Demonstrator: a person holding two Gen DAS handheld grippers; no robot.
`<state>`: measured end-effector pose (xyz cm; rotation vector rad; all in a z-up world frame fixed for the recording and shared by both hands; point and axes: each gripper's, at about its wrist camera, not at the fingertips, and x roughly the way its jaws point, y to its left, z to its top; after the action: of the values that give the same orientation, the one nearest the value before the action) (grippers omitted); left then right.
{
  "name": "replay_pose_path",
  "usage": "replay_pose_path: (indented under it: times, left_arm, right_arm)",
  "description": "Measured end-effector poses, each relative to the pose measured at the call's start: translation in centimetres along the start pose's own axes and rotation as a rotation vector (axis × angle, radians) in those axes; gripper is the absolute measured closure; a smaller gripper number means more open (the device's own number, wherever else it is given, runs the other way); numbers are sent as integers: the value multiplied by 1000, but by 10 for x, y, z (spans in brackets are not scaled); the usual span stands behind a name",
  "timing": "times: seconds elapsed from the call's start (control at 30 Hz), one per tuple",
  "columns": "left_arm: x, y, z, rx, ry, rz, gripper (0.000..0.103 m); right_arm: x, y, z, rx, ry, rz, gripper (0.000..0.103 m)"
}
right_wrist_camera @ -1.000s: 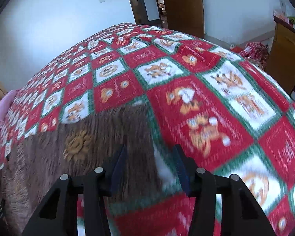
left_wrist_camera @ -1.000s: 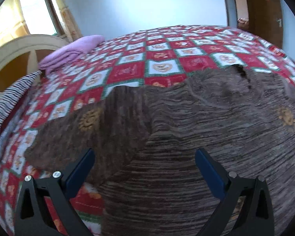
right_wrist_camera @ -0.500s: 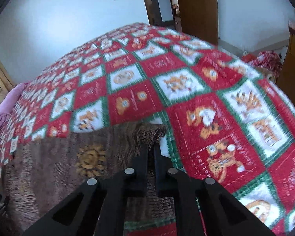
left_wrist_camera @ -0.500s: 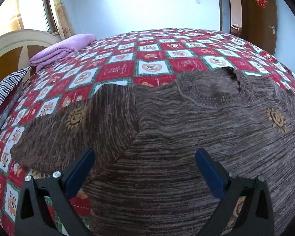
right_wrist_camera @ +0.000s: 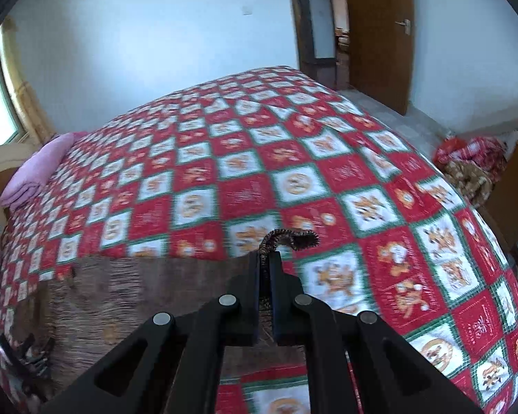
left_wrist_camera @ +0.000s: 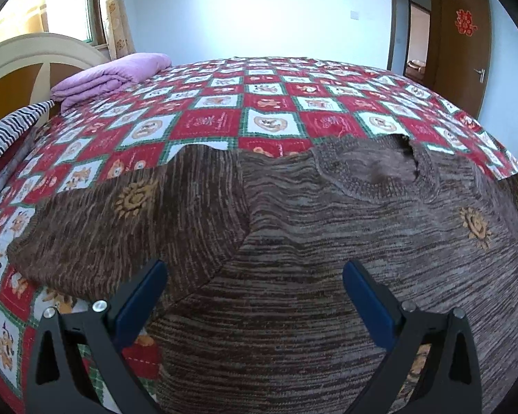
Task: Fold small clothes
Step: 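Lift the sleeve with the right tool and fold it across the sweater body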
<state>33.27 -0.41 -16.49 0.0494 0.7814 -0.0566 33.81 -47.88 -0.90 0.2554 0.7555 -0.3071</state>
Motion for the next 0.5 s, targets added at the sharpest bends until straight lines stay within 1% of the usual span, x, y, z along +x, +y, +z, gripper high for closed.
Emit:
replay_pose_path:
  times: [0.27, 0.4, 0.5]
  left_arm:
    - [-1, 3, 0, -16, -5, -24, 0]
    - [-1, 5, 0, -22, -9, -30, 0]
    - [-1, 6, -1, -29, -8, -34, 0]
  right_arm:
    - [-24, 97, 2, -105, -5, 80, 99]
    - [-21, 141, -3, -136, 3, 133, 99]
    - [-11, 178, -12, -156, 19, 176, 99]
